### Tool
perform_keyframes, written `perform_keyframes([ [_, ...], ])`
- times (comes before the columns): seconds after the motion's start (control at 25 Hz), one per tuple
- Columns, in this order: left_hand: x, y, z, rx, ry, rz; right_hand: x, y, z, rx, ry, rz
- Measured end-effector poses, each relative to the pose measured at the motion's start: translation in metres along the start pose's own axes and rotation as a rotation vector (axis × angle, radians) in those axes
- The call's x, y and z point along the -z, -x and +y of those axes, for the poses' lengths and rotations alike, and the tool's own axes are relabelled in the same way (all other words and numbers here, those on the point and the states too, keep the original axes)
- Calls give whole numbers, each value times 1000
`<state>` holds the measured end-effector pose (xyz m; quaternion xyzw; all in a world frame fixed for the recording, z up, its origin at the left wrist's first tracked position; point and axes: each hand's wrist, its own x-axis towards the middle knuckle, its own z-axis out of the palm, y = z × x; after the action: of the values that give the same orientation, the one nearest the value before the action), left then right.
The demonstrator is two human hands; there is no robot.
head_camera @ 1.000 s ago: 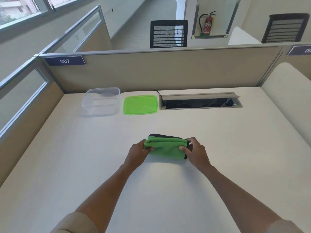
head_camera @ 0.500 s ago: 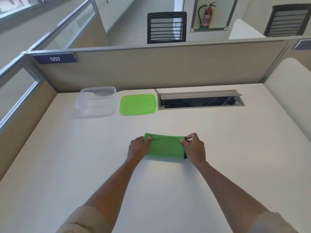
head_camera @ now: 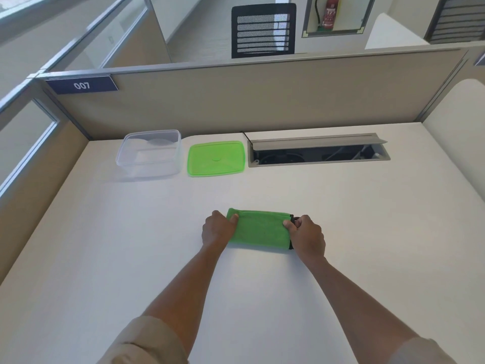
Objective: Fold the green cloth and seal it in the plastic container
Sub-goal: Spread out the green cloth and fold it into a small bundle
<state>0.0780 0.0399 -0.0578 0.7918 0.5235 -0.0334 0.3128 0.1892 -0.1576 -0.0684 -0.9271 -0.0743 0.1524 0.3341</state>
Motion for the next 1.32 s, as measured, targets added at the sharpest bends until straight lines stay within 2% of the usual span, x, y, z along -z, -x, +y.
perform_keyframes([
  [0.16, 1, 7, 6, 88, 2, -18, -2, -1, -2, -60, 23, -10],
  [0.36, 8, 6, 2, 133, 110, -140, 3, -3, -7, -100, 37, -57],
  [0.52, 9, 18, 4, 146, 580, -252, 7, -5, -6, -104, 28, -149],
  [0.6, 10, 26, 2, 130, 678, -268, 12, -4, -5, -116, -18, -189],
  [0.92, 7, 44, -19, 21, 855, -253, 19, 2, 3, -123, -233, -256],
  [1.16, 16, 53, -28, -26, 947, -272, 20, 1, 0, -137, -296, -341],
  [1.32, 20, 52, -42, -26, 971, -299, 15, 3, -1, -187, -485, -425],
])
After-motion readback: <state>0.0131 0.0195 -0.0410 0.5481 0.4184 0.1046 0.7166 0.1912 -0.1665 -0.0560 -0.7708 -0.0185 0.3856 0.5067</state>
